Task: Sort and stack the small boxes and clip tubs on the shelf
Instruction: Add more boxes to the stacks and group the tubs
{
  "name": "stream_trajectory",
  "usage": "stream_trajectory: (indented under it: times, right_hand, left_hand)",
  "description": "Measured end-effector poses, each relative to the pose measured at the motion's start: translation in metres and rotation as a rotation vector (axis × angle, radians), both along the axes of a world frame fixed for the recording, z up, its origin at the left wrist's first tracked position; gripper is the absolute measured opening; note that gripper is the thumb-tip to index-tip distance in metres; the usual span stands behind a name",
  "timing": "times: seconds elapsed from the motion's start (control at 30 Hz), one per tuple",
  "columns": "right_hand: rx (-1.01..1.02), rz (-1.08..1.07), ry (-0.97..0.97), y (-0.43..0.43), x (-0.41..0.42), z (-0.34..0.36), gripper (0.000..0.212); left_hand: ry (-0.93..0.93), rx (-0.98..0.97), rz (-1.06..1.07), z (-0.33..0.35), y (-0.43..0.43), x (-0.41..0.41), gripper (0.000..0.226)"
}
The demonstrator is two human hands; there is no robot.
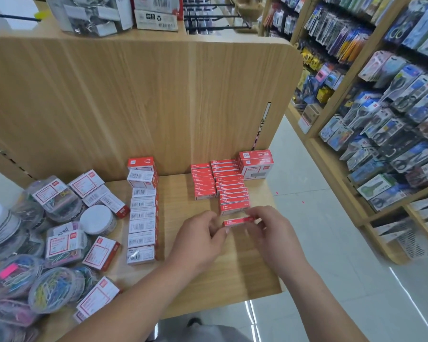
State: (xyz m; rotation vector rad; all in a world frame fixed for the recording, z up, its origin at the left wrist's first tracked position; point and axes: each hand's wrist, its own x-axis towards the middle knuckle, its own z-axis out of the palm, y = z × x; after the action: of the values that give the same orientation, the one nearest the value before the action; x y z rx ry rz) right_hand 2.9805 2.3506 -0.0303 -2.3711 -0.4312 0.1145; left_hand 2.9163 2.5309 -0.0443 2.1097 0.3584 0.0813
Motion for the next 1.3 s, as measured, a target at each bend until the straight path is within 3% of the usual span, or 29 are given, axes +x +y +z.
stream_trajectory:
  times: [0.13, 0.17, 0.27, 0.3, 0.47, 0.6, 0.77, 0.9, 1.03, 1.13, 1.3]
  right_hand:
    - [0.082, -0.198, 0.104, 0.008, 0.002, -0.005, 0.051]
    - [0.057, -0.203, 0.100, 0.008, 0.001, -0.007, 0.049]
    - [-0.065, -0.125, 0.003, 0.012, -0.003, -0.012, 0.008]
    - [-0.072, -0.125, -0.008, 0.013, -0.002, -0.013, 0.007]
    - [-0.159, -0.152, -0.014, 0.019, -0.001, -0.007, 0.012]
    - [-0.216, -0.140, 0.015, 0.020, -0.002, -0.001, 0.009]
    - [-0.198, -0.268, -0.025, 0.012, -0.017, 0.031, 0.034]
    - [0.017, -0.089, -0.121, 0.069, -0.049, 0.063, 0.012]
    - [0.140, 0.219, 0.112, 0.143, -0.077, 0.065, 0.005]
    - [0.195, 0.211, 0.145, 0.178, -0.077, 0.057, 0.002]
    - [0.025, 0.092, -0.142, 0.226, -0.035, 0.051, 0.039]
  left_hand:
    - [0.009, 0.190, -0.016, 0.002, 0.003, 0.010, 0.020]
    - [0.004, 0.232, -0.017, 0.001, 0.004, 0.013, 0.021]
    - [-0.019, 0.278, -0.040, -0.003, 0.005, 0.019, 0.024]
    - [-0.022, 0.289, -0.055, -0.004, 0.005, 0.020, 0.023]
    - [-0.039, 0.359, -0.131, -0.003, 0.007, 0.023, 0.011]
    - [0.016, 0.424, -0.183, 0.008, 0.005, 0.021, 0.018]
    - [-0.029, 0.340, -0.169, 0.041, 0.025, -0.024, 0.022]
    - [-0.098, 0.243, -0.148, 0.066, 0.056, -0.076, 0.018]
    - [-0.118, 0.193, -0.049, 0.089, 0.097, -0.119, 0.012]
    - [-0.110, 0.184, 0.021, 0.098, 0.130, -0.151, 0.010]
    - [-0.083, 0.239, 0.156, 0.095, 0.177, -0.170, 0.016]
